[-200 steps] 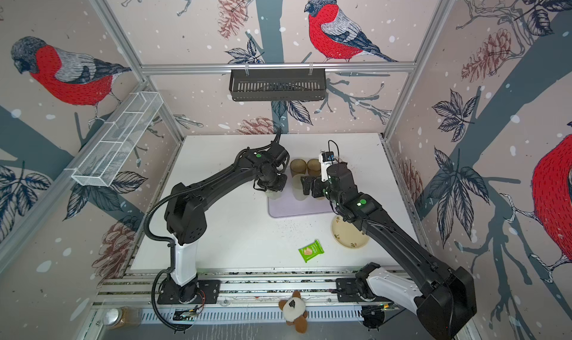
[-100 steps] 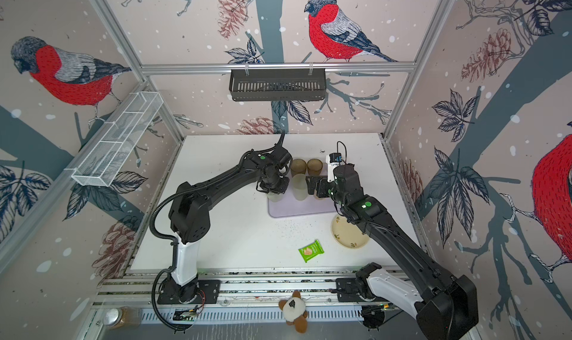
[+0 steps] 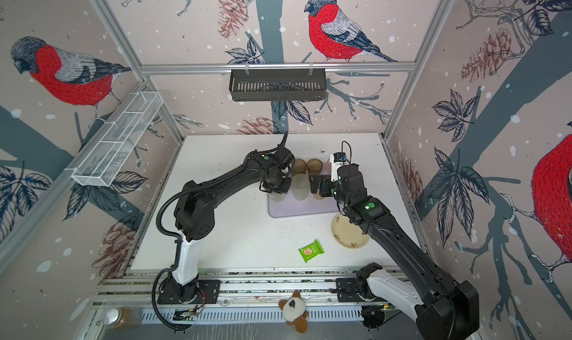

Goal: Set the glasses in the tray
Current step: 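Lower the pale green cup onto the tray beside the other green cups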

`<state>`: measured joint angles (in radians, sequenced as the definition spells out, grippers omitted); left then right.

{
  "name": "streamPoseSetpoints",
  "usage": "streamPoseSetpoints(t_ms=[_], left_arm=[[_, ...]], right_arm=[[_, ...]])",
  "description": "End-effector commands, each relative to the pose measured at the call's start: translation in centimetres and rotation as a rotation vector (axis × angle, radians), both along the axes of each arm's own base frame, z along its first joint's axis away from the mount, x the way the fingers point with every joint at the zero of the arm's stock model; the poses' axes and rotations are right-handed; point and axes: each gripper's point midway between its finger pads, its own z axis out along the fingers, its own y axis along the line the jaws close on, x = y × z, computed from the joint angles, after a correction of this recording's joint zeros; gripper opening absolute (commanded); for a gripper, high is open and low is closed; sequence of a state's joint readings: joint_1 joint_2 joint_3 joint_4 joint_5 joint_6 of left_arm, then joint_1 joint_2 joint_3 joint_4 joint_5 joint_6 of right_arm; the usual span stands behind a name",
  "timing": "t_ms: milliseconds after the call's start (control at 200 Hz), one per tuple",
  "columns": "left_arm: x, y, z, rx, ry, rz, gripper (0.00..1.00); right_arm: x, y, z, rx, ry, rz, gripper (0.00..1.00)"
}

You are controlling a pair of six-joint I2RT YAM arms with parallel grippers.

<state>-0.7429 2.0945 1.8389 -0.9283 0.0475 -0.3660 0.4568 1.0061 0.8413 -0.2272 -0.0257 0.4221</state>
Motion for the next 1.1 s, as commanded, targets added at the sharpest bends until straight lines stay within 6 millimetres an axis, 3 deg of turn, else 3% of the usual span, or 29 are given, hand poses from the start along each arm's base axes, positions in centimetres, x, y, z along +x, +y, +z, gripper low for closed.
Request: streamPoseSetpoints(t_ms=[0,1096], left_arm=[[0.2,0.0,0.0,0.011,-0.01,-0.001,0.0],[0.3,-0.7,-1.1,0.004,0.01,-0.006,0.06]], right_arm=[[0.2,-0.1,0.5,0.015,-0.02,-0.009,0.99],[0.9,-0.9,0.5,0.021,-0.017,-0.029,1.0]])
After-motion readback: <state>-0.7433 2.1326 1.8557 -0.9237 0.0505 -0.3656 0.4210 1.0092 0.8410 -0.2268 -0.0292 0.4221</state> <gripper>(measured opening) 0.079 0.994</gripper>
